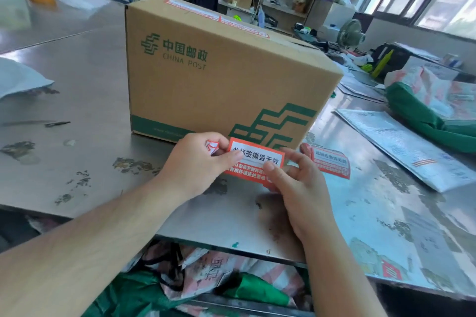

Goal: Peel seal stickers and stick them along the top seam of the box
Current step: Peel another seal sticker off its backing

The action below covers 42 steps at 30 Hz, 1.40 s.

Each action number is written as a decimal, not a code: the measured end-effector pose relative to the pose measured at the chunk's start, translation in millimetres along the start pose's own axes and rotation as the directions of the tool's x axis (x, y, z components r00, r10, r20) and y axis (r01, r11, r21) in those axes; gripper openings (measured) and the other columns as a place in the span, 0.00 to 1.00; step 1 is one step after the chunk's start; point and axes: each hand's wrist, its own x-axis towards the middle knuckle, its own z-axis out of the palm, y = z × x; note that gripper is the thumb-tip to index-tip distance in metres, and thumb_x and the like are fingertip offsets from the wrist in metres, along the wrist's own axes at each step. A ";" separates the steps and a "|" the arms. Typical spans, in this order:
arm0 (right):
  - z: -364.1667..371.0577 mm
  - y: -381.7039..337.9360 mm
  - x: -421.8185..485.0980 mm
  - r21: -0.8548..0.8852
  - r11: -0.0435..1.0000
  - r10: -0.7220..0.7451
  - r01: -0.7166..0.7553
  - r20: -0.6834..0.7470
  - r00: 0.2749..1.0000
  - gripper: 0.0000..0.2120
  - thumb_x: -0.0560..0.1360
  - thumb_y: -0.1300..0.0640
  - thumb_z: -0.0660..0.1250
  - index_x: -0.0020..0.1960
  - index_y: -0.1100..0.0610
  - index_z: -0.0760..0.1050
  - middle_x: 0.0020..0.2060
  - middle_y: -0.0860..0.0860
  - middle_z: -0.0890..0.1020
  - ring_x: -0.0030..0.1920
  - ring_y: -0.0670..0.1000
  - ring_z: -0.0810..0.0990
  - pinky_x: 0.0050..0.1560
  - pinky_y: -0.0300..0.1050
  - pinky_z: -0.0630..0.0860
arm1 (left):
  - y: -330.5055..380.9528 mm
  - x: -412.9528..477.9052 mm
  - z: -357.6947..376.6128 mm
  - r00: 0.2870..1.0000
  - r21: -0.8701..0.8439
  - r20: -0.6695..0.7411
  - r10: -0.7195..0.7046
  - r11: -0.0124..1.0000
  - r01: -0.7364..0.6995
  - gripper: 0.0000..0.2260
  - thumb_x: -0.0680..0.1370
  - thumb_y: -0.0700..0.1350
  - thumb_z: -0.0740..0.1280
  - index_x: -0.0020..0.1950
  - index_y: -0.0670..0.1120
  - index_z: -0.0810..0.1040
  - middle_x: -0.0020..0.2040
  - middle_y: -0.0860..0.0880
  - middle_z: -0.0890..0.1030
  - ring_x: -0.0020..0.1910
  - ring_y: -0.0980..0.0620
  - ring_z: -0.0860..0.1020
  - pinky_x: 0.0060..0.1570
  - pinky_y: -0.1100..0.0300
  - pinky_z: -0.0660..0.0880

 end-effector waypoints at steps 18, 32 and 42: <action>5.5 5.6 -3.2 -0.334 0.942 -0.080 0.030 -0.138 0.987 0.09 0.74 0.53 0.75 0.47 0.50 0.74 0.34 0.48 0.86 0.32 0.43 0.82 0.35 0.32 0.73 | 0.6 -2.0 -2.5 0.988 -0.145 0.154 0.020 0.989 0.002 0.13 0.78 0.51 0.69 0.37 0.45 0.76 0.23 0.56 0.70 0.22 0.58 0.62 0.24 0.68 0.59; 6.3 15.0 -9.5 -0.516 0.790 -0.362 0.331 0.044 0.931 0.14 0.75 0.44 0.63 0.49 0.48 0.86 0.51 0.44 0.77 0.59 0.49 0.74 0.59 0.29 0.63 | -1.9 -0.9 -4.5 0.971 -0.207 0.230 0.069 0.978 -0.021 0.16 0.77 0.57 0.67 0.42 0.44 0.77 0.32 0.42 0.69 0.30 0.49 0.62 0.31 0.58 0.57; 4.9 7.1 -15.9 -0.231 0.850 -0.430 0.474 0.219 0.876 0.15 0.79 0.53 0.62 0.60 0.54 0.83 0.58 0.47 0.82 0.61 0.45 0.79 0.59 0.33 0.71 | -0.3 -1.5 -7.6 0.936 -0.464 0.327 0.131 0.885 0.038 0.14 0.77 0.59 0.67 0.36 0.52 0.80 0.31 0.42 0.69 0.29 0.49 0.64 0.27 0.62 0.59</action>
